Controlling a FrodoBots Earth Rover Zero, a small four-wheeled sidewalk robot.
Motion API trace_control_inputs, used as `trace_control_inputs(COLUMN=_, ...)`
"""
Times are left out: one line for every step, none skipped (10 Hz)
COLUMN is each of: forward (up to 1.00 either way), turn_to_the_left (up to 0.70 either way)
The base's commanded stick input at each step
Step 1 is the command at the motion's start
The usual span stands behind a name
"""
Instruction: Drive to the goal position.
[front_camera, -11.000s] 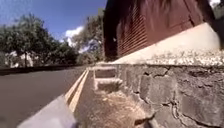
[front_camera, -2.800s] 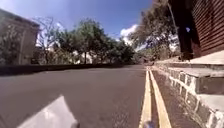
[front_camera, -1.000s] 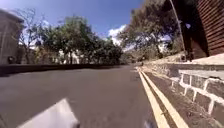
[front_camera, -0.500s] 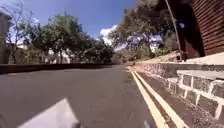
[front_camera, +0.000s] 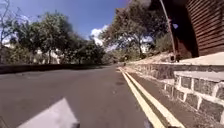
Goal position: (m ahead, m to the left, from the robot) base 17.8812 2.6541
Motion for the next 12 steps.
trace_control_inputs(forward=0.5, turn_to_the_left=-0.11)
trace_control_inputs(forward=0.5, turn_to_the_left=-0.44)
trace_control_inputs(forward=0.5, turn_to_the_left=-0.5)
trace_control_inputs(forward=0.5, turn_to_the_left=-0.36)
trace_control_inputs(forward=0.5, turn_to_the_left=-0.17)
trace_control_inputs(forward=0.5, turn_to_the_left=0.0)
trace_control_inputs(forward=0.5, turn_to_the_left=0.0)
trace_control_inputs(forward=0.5, turn_to_the_left=0.0)
trace_control_inputs(forward=0.5, turn_to_the_left=0.0)
trace_control_inputs(forward=0.5, turn_to_the_left=0.0)
trace_control_inputs(forward=0.5, turn_to_the_left=0.0)
trace_control_inputs(forward=0.5, turn_to_the_left=0.0)
